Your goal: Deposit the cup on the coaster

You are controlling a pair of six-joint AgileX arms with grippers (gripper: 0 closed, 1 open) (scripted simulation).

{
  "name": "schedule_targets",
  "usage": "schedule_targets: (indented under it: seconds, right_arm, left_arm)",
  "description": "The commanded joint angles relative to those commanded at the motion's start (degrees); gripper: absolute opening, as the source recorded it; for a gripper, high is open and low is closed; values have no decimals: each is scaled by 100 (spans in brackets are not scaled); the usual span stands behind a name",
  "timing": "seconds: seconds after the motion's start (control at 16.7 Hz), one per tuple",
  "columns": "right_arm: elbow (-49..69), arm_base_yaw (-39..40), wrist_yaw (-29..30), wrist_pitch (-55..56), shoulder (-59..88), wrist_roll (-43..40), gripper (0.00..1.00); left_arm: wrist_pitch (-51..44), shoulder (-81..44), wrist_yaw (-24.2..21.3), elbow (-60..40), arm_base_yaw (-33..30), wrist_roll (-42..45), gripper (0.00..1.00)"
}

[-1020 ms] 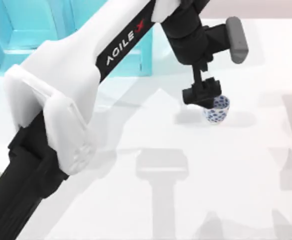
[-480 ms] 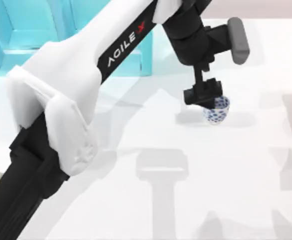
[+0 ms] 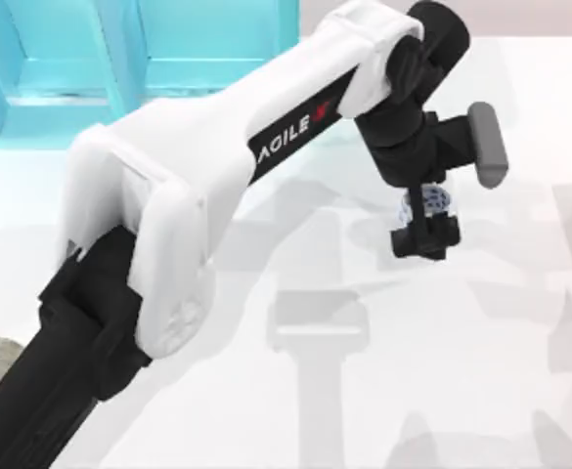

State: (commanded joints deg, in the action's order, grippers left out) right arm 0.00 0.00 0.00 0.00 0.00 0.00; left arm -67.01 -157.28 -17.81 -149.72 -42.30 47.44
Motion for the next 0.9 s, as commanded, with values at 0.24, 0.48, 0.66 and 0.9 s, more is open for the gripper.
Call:
schedule_targets:
  seconds: [0.24, 0.48, 0.66, 0.9]
  right_arm:
    - [0, 0, 0, 0, 0, 0, 100]
    - [0, 0, 0, 0, 0, 0, 100]
    - [0, 0, 0, 0, 0, 0, 100]
    - [0, 0, 0, 0, 0, 0, 100]
  left_arm:
    - [119, -21, 6, 111, -26, -24, 100]
    - [119, -21, 6, 111, -26, -24, 77]
    - [119, -21, 6, 111, -26, -24, 55]
    - [119, -21, 6, 111, -26, -24, 25]
